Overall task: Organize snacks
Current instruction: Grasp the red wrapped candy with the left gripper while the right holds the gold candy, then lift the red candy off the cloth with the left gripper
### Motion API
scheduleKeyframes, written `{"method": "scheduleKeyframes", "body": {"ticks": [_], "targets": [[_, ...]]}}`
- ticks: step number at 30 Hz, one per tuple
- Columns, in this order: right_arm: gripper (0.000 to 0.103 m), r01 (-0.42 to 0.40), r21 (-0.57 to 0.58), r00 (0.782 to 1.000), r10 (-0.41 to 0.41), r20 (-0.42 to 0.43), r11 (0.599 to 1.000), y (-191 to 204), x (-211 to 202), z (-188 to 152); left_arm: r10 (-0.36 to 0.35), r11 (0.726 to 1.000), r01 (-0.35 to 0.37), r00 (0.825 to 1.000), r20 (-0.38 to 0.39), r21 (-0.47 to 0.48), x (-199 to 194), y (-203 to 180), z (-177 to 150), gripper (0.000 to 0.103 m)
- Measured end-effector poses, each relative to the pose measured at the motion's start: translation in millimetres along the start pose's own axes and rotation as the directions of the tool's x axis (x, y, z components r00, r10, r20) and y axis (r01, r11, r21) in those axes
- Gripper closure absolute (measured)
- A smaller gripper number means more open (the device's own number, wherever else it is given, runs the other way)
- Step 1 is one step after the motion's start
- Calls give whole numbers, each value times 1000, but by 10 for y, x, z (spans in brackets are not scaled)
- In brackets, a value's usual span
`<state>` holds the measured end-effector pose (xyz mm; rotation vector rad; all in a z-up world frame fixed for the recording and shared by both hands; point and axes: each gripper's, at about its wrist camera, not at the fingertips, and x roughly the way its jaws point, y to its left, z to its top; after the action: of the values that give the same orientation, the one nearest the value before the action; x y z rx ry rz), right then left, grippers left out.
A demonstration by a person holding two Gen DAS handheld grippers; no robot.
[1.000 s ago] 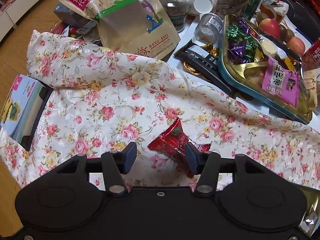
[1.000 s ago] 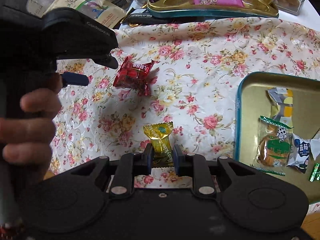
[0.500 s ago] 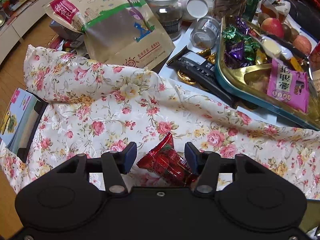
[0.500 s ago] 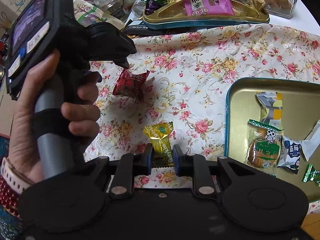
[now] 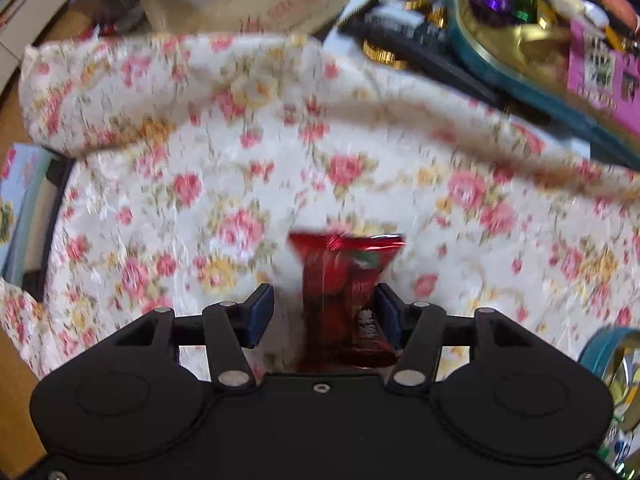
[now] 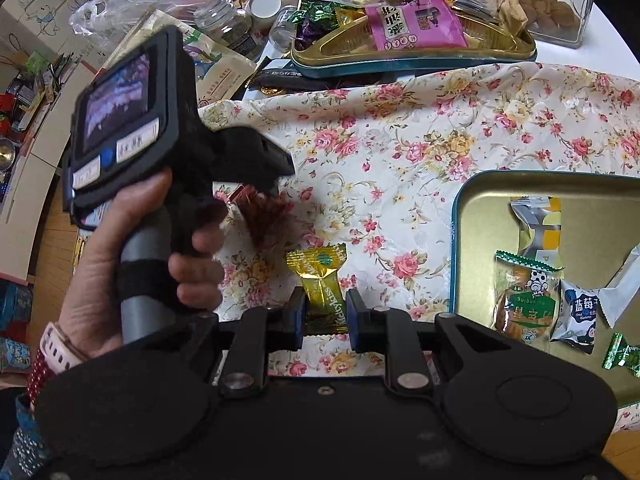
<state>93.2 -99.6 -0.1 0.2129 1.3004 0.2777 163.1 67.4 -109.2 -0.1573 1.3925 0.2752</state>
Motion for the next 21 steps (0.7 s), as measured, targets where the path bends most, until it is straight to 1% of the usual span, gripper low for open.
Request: {"method": "scheduleKeyframes", "body": {"ticks": [1,2,6,9,12,14,17,18,21], "targets": [[80,1,2,1000,-1,-1,1000,2,4,2,-4,1000,4,1000,-15,-2,26,22,-27,40],[80,2,4,1000,-2,-2,1000,3,11,5,-10,1000,10,1000,-4,-5,18,56,-60,40],[80,2,5,1000,-2,-3,1000,32,28,13,18,999,-18,1000,-8,37,21,147,-143,40],[80,6,2,1000,-6,-8,1000,73,82,16,28,999,-27,1000,-11,46,41,243,-200,40],[80,24,-1,999,-24,-28,1000,120,201,16,35,998,-33,999,-23,59,46,307,-232,41],[80,34,0,998,-34,-57,999,146,315,15,30,998,-29,999,-26,62,53,352,-241,41],[80,32,16,995,-30,-100,999,160,466,7,-9,998,8,1000,13,64,23,471,-194,41],[80,29,29,993,-26,-113,999,153,515,5,-22,998,20,999,34,61,-9,548,-143,41],[80,17,83,990,-5,-142,996,99,632,13,-45,997,40,995,85,66,-36,587,-82,41]]}}
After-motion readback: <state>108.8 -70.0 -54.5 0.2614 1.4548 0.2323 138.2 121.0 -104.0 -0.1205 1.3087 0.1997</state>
